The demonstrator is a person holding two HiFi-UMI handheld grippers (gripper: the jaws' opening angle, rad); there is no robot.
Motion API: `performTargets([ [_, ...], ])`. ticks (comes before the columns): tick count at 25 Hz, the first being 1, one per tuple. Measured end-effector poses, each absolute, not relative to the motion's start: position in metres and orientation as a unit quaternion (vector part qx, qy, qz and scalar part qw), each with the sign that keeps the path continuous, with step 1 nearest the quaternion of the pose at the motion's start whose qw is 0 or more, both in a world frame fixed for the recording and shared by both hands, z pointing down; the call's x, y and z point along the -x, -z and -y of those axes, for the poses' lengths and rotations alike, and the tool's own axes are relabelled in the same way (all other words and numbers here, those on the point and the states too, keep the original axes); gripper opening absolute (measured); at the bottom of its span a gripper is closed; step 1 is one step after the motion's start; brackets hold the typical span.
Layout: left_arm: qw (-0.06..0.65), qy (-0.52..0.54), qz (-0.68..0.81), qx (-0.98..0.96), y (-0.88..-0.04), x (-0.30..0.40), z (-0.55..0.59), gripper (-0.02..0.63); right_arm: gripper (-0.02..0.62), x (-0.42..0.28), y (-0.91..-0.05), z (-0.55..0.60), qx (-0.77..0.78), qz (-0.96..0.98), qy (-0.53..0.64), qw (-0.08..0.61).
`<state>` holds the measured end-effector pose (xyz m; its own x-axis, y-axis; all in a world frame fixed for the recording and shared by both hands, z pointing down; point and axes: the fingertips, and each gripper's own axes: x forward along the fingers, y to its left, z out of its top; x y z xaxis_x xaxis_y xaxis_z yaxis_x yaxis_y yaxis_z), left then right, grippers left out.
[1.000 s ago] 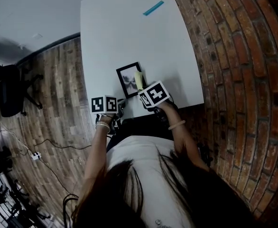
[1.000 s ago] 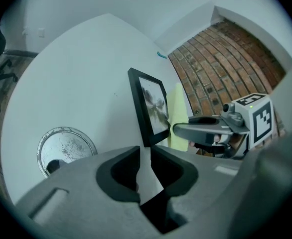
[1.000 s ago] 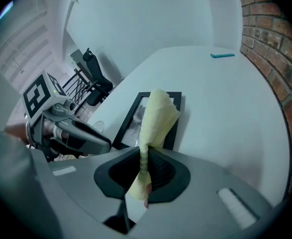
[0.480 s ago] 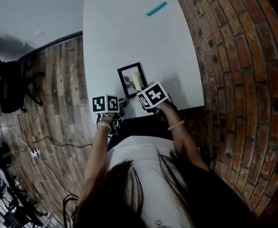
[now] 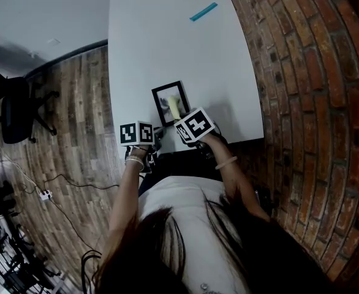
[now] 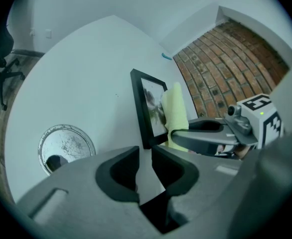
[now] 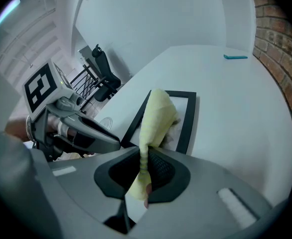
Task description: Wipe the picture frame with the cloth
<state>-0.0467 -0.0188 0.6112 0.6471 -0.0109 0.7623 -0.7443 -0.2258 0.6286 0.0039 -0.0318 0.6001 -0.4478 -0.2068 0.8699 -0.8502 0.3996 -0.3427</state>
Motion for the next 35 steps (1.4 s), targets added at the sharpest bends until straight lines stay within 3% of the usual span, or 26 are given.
performTargets([
  [35,0.548,-0.339,0.259,-0.719,-0.612,0.043,0.017,0.078,0.040,0.035,-0.595,0.040,-0.311,0.773,-0.396,0.386],
])
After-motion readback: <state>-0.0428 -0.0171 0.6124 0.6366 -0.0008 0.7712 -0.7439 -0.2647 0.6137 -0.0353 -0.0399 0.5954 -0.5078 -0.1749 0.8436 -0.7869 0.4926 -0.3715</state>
